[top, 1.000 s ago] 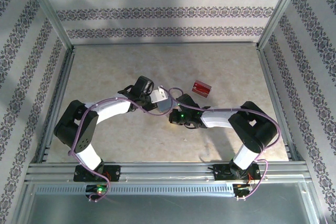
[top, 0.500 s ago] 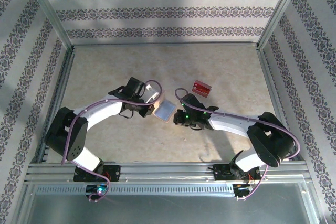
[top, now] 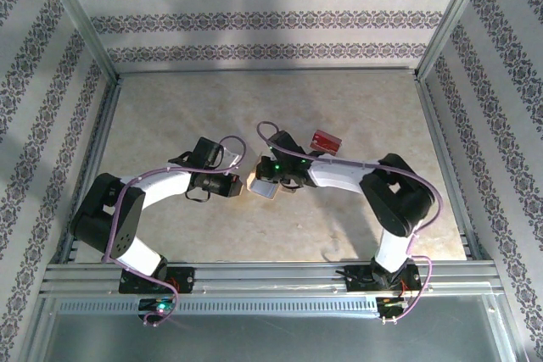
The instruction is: Put the credit cards into the card holder
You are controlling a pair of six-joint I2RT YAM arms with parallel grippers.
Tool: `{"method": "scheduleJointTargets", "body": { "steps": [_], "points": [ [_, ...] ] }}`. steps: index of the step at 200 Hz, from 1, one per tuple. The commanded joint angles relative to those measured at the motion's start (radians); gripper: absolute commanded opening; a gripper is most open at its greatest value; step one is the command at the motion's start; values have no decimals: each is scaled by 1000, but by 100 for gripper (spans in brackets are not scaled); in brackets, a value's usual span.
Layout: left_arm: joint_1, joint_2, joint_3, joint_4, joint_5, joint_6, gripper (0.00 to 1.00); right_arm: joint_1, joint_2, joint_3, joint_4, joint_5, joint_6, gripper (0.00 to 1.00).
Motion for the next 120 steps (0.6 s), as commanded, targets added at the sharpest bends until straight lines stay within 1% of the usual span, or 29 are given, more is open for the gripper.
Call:
{"method": "scheduleJointTargets", "body": {
  "steps": [1, 6, 13, 21, 38, 58, 66, 74, 79, 84, 97, 109, 115, 120],
  "points": [
    [15, -22, -2, 54, 14, -23, 0, 7, 58, 56, 12, -30, -15, 2],
    [18, -22, -3, 53, 11, -23, 1, 6, 68, 63, 9, -34, -17, 2],
    [23, -26, 1, 50, 8, -22, 8, 5, 86, 79, 4, -39, -21, 2],
    [32, -38, 11, 32, -1, -16, 19, 5, 100, 97, -12, -42, -30, 2],
    [59, -78, 43, -34, -14, 29, 33, 5, 118, 120, -33, -38, -47, 2],
    [92, -114, 82, -109, -12, 106, 46, 2, 146, 127, -23, -46, -47, 2],
    [100, -127, 105, -149, -10, 138, 49, 0, 160, 132, -19, -56, -43, 2],
    [110, -140, 127, -188, -10, 161, 49, 0, 173, 138, -18, -63, -42, 2],
    [117, -150, 143, -209, -9, 170, 48, 1, 179, 141, -18, -65, -41, 2],
    [124, -154, 154, -223, -5, 173, 44, 1, 184, 142, -17, -68, -41, 2],
    [129, -157, 172, -238, 18, 164, 25, 0, 197, 143, -11, -73, -41, 2],
    [129, -144, 164, -202, 64, 121, 8, 1, 209, 149, -16, -75, -43, 2],
    [128, -132, 157, -179, 83, 92, 2, 1, 215, 153, -21, -78, -43, 2],
    [126, -123, 152, -160, 99, 73, 0, 1, 218, 155, -26, -81, -43, 2]
  ]
}}
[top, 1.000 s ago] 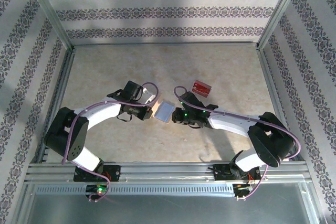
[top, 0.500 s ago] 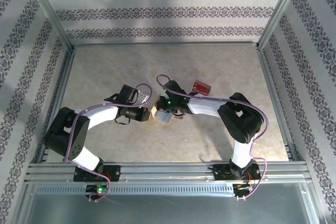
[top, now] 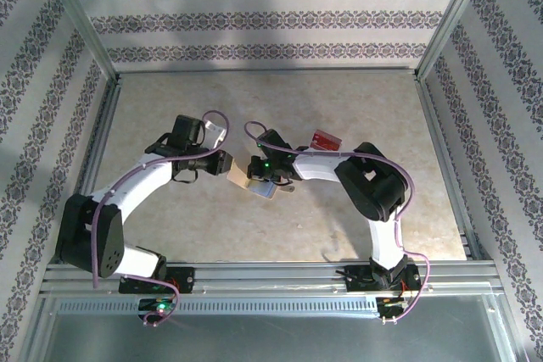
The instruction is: Put the credit cards into the card holder
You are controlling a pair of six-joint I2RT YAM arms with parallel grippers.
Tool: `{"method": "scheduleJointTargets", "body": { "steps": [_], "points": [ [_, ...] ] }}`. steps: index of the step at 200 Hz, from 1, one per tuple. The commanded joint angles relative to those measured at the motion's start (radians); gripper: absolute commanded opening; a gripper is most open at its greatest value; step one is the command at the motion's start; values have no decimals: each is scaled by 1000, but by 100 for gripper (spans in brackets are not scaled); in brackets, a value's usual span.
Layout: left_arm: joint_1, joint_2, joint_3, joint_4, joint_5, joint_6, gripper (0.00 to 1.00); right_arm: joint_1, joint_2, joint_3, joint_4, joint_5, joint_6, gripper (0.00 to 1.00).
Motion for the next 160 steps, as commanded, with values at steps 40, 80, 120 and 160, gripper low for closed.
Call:
{"method": "scheduleJointTargets", "body": {
  "steps": [40, 80, 120, 160],
  "points": [
    [-18, 155, -9, 39, 43, -52, 0, 8, 3, 12, -26, -5, -21, 2],
    [-20, 296, 28, 36, 28, -76, 0, 18, -53, 6, -31, -6, -22, 3],
    [-21, 346, 33, 36, -15, -72, 0, 14, -172, -39, -78, 11, -44, 4],
    [-28, 335, 38, 34, -11, -64, 0, -13, -265, -184, -70, 48, -24, 3]
  ]
}}
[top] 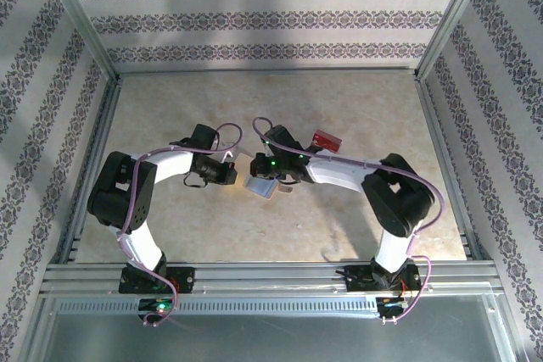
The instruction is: Put the credit cards into the card holder
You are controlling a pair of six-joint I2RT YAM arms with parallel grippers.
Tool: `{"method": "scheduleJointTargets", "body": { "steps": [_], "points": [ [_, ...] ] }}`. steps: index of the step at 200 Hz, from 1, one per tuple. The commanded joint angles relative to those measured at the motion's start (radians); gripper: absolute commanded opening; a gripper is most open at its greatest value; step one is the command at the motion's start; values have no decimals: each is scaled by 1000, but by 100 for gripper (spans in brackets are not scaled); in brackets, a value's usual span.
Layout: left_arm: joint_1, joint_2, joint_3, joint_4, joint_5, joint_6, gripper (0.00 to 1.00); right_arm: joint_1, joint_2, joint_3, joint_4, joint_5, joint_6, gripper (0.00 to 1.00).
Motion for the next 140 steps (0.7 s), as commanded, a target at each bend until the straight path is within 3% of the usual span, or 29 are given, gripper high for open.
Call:
{"method": "scheduleJointTargets", "body": {
  "steps": [1, 38, 92, 140],
  "points": [
    [-18, -6, 23, 0, -17, -2, 0, -17, -33, -85, -20, 38, 3, 3],
    [-35, -33, 46, -11, -1, -3, 2, -40, -50, -182, 14, 51, 22, 2],
    [-128, 0, 127, -74, 13, 35, 33, -52, -22, -209, 61, 35, 29, 2],
    [-182, 78, 188, -138, -63, 52, 47, -55, -14, -211, 70, 31, 30, 1]
  ]
}}
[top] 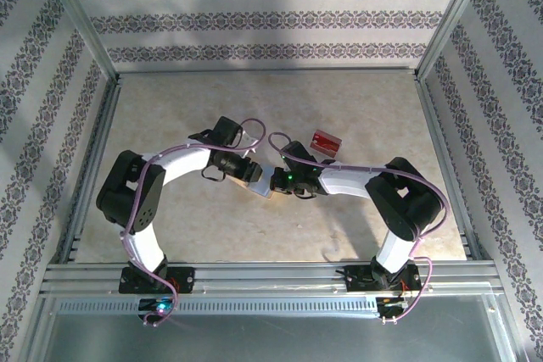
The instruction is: Put the credit cards into the card holder
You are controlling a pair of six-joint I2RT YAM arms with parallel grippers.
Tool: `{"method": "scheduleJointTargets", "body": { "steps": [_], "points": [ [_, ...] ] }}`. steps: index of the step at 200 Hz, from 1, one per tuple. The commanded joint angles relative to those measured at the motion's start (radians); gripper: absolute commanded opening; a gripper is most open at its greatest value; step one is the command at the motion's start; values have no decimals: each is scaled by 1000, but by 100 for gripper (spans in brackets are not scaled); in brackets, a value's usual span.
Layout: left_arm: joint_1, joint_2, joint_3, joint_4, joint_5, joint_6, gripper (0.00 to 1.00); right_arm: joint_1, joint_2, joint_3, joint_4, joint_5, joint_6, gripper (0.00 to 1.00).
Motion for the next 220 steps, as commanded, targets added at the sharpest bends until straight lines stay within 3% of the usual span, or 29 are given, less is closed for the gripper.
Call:
{"method": "scheduleJointTargets", "body": {
  "steps": [1, 52, 100, 127, 220],
  "points": [
    [-20, 38, 24, -82, -47, 24, 47, -11, 19, -3, 14, -2, 5, 1],
    [-33, 81, 12, -79, -91, 26, 47, -12, 23, -10, 25, -3, 10, 1],
    [-32, 91, 3, -74, -86, 25, 29, -14, 4, -9, 16, 0, 7, 1],
    [-32, 85, -1, -78, -88, 24, 24, -13, -15, -17, 24, 3, 9, 1],
    [-10, 66, -37, -42, -30, -15, 24, -20, -59, -5, 42, -33, 38, 1]
  ]
}}
